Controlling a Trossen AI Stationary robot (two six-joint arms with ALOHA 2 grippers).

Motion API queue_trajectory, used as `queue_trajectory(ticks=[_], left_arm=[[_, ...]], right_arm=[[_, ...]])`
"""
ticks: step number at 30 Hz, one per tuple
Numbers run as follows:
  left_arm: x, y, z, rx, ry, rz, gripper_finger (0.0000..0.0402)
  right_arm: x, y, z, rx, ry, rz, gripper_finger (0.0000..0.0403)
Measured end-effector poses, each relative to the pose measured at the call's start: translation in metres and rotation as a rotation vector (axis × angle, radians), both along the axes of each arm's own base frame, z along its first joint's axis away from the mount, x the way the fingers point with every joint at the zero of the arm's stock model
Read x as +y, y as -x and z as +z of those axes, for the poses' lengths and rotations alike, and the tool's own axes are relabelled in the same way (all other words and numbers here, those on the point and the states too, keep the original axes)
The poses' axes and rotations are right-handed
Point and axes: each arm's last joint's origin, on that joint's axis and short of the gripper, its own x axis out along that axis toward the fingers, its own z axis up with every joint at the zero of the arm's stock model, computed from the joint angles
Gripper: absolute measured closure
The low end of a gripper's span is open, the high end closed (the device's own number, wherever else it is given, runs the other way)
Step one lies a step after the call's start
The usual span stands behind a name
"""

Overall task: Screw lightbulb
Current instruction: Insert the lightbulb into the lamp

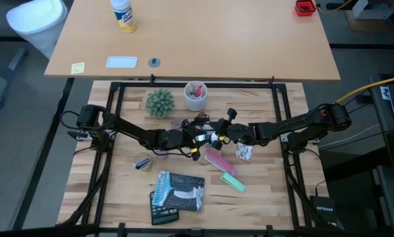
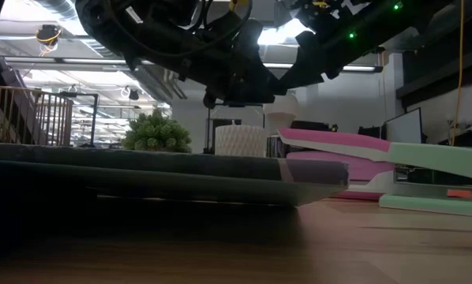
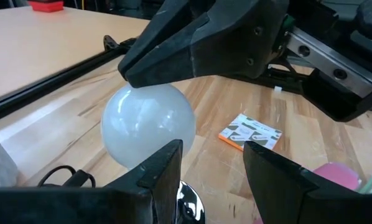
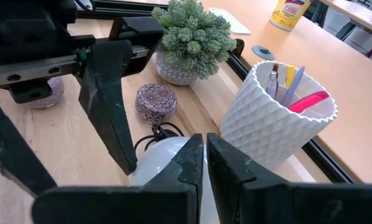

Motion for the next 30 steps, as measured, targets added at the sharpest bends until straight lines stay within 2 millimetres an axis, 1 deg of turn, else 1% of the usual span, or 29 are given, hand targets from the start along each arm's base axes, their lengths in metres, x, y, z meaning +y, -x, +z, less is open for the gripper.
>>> queue_trajectory(ticks=[7, 19, 24, 30], left_arm=[[0.0001, 0.0001, -0.0001, 0.001, -0.001, 0.009, 0.0235], [0.0045, 0.0032, -0.0050, 0.037, 0.000, 0.148, 0.0235], [0.0041, 0.0034, -0.0050, 0.034, 0.004, 0.154, 0.0235], [-0.0009, 0.0040, -0.0061, 0.046, 0.000, 0.143, 0.0235]], right_arm=[[0.0001, 0.0000, 0.0001, 0.000, -0.002, 0.003, 0.0375], [0.0027, -0.0010, 0.0000, -0.001, -0.041, 0.074, 0.0375], [0.0023, -0.0009, 0.0001, 0.000, -0.035, 0.063, 0.0375], [0.0023, -0.0014, 0.0008, -0.012, -0.034, 0.061, 0.0375]])
